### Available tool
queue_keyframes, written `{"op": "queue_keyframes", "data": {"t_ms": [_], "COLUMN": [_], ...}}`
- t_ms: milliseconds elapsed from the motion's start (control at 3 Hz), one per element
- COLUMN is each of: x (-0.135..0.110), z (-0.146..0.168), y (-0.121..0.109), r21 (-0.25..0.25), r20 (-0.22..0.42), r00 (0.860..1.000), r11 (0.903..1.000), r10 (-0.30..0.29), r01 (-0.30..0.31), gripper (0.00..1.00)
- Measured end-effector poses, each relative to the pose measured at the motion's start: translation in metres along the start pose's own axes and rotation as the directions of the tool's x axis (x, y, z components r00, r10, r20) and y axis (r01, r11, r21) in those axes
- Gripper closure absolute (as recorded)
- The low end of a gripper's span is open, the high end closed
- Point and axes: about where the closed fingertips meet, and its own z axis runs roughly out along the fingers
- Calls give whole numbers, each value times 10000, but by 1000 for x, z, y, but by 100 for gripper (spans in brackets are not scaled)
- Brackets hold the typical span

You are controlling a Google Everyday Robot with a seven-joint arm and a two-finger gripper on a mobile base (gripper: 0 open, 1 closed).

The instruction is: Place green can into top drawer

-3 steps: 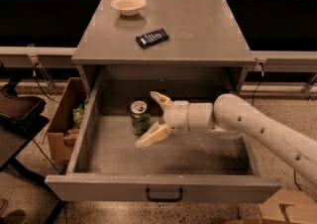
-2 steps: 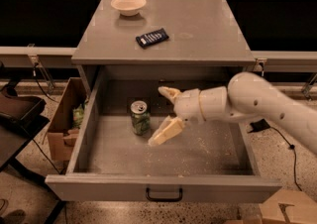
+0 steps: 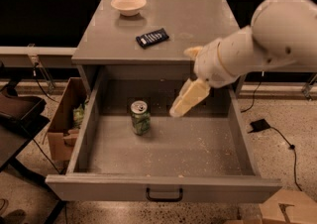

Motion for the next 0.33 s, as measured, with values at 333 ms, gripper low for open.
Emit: {"op": "queue_keyframes", "data": {"t_ms": [333], "x": [-27], "z": [-69], "y": [-28], "r21": [2271], "r20": [-2096], "r00": [9777], "r11": [9721], "r10": [-100], "r01": [586], "gripper": [0]}}
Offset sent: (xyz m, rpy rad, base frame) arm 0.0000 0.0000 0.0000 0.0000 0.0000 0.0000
